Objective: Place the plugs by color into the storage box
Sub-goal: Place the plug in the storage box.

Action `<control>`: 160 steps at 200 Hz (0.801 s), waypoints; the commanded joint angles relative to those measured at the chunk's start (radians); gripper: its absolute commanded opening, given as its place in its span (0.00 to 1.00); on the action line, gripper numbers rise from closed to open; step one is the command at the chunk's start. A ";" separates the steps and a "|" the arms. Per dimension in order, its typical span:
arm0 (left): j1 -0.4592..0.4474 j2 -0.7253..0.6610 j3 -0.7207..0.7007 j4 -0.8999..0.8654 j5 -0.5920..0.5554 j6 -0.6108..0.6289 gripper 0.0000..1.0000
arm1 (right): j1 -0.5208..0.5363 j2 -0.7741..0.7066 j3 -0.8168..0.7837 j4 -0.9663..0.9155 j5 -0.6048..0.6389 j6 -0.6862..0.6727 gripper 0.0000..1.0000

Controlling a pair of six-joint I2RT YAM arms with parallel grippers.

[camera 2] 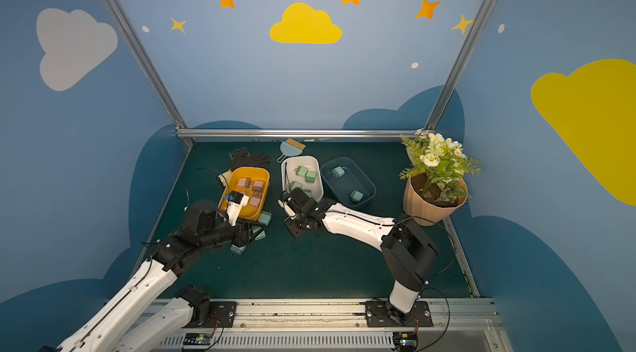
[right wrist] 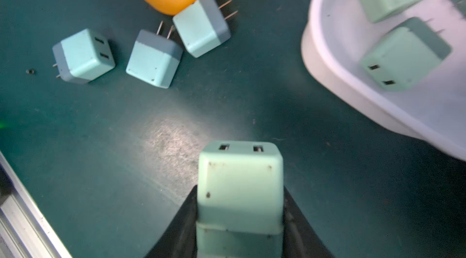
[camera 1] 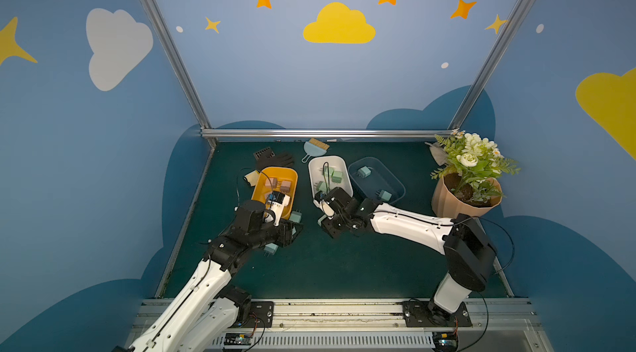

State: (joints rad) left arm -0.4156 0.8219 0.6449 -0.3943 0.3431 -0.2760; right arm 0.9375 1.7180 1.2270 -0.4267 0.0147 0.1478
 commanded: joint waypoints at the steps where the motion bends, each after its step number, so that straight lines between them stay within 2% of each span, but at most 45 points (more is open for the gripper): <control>1: -0.008 0.067 0.034 0.100 -0.003 0.061 0.53 | -0.062 0.007 0.091 -0.040 -0.011 -0.045 0.33; 40: -0.008 0.204 0.089 0.173 -0.020 0.078 0.56 | -0.183 0.134 0.277 -0.119 0.005 -0.104 0.33; 81: -0.008 0.358 0.170 0.196 0.016 0.068 0.56 | -0.296 0.298 0.483 -0.171 -0.055 -0.089 0.36; 113: -0.008 0.417 0.196 0.195 0.033 0.048 0.57 | -0.334 0.440 0.663 -0.245 -0.074 -0.086 0.35; 160: -0.008 0.427 0.190 0.189 0.021 0.012 0.58 | -0.347 0.567 0.805 -0.223 -0.217 -0.100 0.36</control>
State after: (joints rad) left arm -0.4213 1.2495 0.8196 -0.2081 0.3519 -0.2440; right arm 0.5888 2.2498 1.9751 -0.6376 -0.0986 0.0650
